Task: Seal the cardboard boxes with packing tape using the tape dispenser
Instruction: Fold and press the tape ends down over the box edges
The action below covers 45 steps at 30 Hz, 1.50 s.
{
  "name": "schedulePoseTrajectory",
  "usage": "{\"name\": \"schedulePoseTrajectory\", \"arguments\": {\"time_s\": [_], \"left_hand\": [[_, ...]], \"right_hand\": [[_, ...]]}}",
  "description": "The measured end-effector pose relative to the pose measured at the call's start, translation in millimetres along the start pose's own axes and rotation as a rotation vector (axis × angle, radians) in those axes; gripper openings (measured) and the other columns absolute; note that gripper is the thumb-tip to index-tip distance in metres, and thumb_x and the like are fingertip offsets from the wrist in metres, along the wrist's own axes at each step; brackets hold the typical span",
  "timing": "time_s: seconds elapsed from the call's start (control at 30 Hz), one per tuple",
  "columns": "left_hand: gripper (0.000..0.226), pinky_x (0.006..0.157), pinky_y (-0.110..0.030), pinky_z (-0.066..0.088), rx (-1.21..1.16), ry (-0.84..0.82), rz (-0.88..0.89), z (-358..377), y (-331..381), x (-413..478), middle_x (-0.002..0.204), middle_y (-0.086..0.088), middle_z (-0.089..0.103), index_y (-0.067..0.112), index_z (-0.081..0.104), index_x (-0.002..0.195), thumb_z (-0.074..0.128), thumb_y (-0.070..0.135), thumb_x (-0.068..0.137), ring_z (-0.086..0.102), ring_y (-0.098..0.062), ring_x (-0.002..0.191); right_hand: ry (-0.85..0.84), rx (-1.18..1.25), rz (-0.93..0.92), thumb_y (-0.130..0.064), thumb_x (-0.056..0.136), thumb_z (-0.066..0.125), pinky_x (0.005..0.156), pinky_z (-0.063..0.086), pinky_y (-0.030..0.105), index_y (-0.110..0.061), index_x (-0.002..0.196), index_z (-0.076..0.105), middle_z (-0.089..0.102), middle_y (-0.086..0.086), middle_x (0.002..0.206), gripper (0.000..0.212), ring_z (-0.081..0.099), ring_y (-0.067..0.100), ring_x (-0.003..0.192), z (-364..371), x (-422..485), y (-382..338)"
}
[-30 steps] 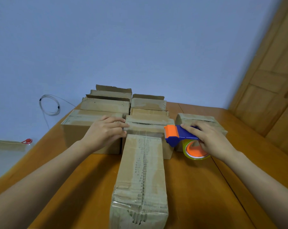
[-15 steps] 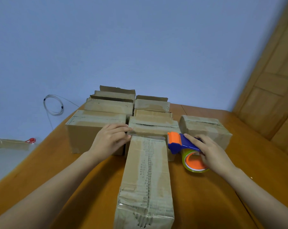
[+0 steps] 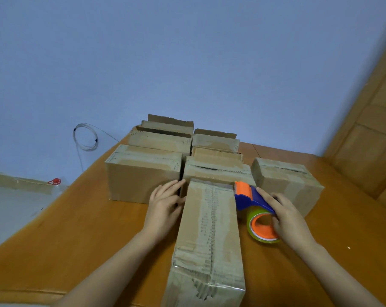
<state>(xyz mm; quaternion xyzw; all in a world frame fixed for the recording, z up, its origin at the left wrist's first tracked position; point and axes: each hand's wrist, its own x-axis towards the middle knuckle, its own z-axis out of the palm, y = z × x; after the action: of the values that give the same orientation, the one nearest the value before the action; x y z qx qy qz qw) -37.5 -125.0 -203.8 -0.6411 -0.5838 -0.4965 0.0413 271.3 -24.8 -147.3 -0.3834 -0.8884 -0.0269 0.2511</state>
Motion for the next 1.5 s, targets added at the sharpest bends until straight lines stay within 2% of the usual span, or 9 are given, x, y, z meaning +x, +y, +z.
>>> {"name": "schedulePoseTrajectory", "arguments": {"time_s": [0.17, 0.27, 0.4, 0.57, 0.73, 0.97, 1.17, 1.33, 1.5], "left_hand": [[0.026, 0.107, -0.058, 0.031, -0.035, 0.134, -0.105, -18, 13, 9, 0.138, 0.007, 0.051, 0.023, 0.072, 0.083, 0.070, -0.003, 0.077, 0.042, -0.022, 0.133], [0.017, 0.111, -0.053, 0.029, -0.115, 0.125, -0.165, -38, 44, 31, 0.140, 0.010, 0.047, 0.028, 0.067, 0.094, 0.058, 0.016, 0.087, 0.039, -0.017, 0.134], [0.021, 0.114, -0.051, 0.026, -0.088, -0.202, -0.184, -57, 80, 55, 0.148, 0.011, 0.040, 0.028, 0.066, 0.113, 0.055, 0.033, 0.096, 0.033, -0.010, 0.138], [0.072, 0.117, -0.047, 0.020, 0.258, -0.770, -0.210, -68, 134, 65, 0.162, -0.005, 0.010, 0.023, 0.037, 0.147, 0.044, 0.066, 0.089, 0.011, -0.026, 0.148], [0.100, 0.115, -0.061, 0.015, 0.621, -0.948, -0.241, -62, 166, 37, 0.160, -0.013, -0.011, 0.019, 0.008, 0.154, 0.055, 0.068, 0.082, -0.002, -0.045, 0.145], [0.075, 0.117, -0.051, 0.013, 0.791, -0.889, -0.124, -91, 147, 14, 0.160, -0.017, -0.008, 0.020, -0.002, 0.153, 0.045, 0.006, 0.096, -0.001, -0.046, 0.145], [0.081, 0.119, -0.039, 0.004, 0.721, -0.868, -0.067, -110, 114, 10, 0.162, -0.002, -0.010, 0.027, -0.006, 0.153, 0.048, 0.008, 0.095, -0.007, -0.032, 0.148], [0.079, 0.121, -0.034, 0.002, 0.652, -0.836, -0.050, -112, 97, 10, 0.162, 0.006, -0.010, 0.031, -0.007, 0.153, 0.044, 0.009, 0.096, -0.008, -0.022, 0.149], [0.063, 0.119, -0.033, 0.006, 0.580, -0.798, -0.071, -112, 93, 14, 0.162, 0.007, -0.001, 0.035, 0.001, 0.153, 0.037, 0.020, 0.104, -0.001, -0.022, 0.149]], "right_hand": [[0.013, -0.017, -0.006, 0.015, 0.065, 0.074, 0.065, 0.048, 0.026, -0.023, 0.143, 0.029, 0.059, 0.014, 0.111, 0.098, 0.058, 0.028, 0.096, -4, -2, -3], [0.030, -0.037, 0.011, 0.014, 0.065, 0.074, 0.066, 0.050, 0.029, -0.024, 0.143, 0.030, 0.059, 0.014, 0.112, 0.098, 0.058, 0.028, 0.098, -4, -4, -6], [0.082, -0.037, 0.036, 0.017, 0.063, 0.073, 0.065, 0.051, 0.031, -0.018, 0.142, 0.041, 0.059, 0.014, 0.107, 0.092, 0.058, 0.028, 0.094, 0, -11, -19], [0.188, -0.033, 0.072, 0.013, 0.062, 0.077, 0.066, 0.052, 0.032, -0.013, 0.139, 0.048, 0.059, 0.012, 0.105, 0.086, 0.059, 0.027, 0.093, 14, -26, -53], [0.217, 0.122, 0.152, 0.014, 0.066, 0.073, 0.072, 0.055, 0.039, -0.017, 0.142, 0.042, 0.055, 0.013, 0.111, 0.088, 0.055, 0.029, 0.101, 36, -43, -95], [0.236, 0.257, 0.289, -0.001, 0.073, 0.076, 0.077, 0.051, 0.034, -0.029, 0.148, 0.028, 0.049, 0.010, 0.119, 0.093, 0.048, 0.024, 0.109, 55, -58, -149], [0.198, 0.338, 0.295, -0.017, 0.079, 0.076, 0.087, 0.048, 0.029, -0.048, 0.145, -0.003, 0.028, 0.000, 0.138, 0.107, 0.024, 0.012, 0.124, 57, -62, -179], [0.255, 0.355, 0.233, -0.002, 0.068, 0.081, 0.083, 0.052, 0.035, -0.054, 0.145, 0.002, 0.022, -0.007, 0.142, 0.122, 0.023, 0.011, 0.127, 64, -67, -186], [0.234, 0.372, 0.237, 0.002, 0.073, 0.076, 0.084, 0.055, 0.043, -0.054, 0.144, 0.008, 0.023, -0.008, 0.140, 0.113, 0.033, 0.019, 0.129, 59, -68, -184]]}}
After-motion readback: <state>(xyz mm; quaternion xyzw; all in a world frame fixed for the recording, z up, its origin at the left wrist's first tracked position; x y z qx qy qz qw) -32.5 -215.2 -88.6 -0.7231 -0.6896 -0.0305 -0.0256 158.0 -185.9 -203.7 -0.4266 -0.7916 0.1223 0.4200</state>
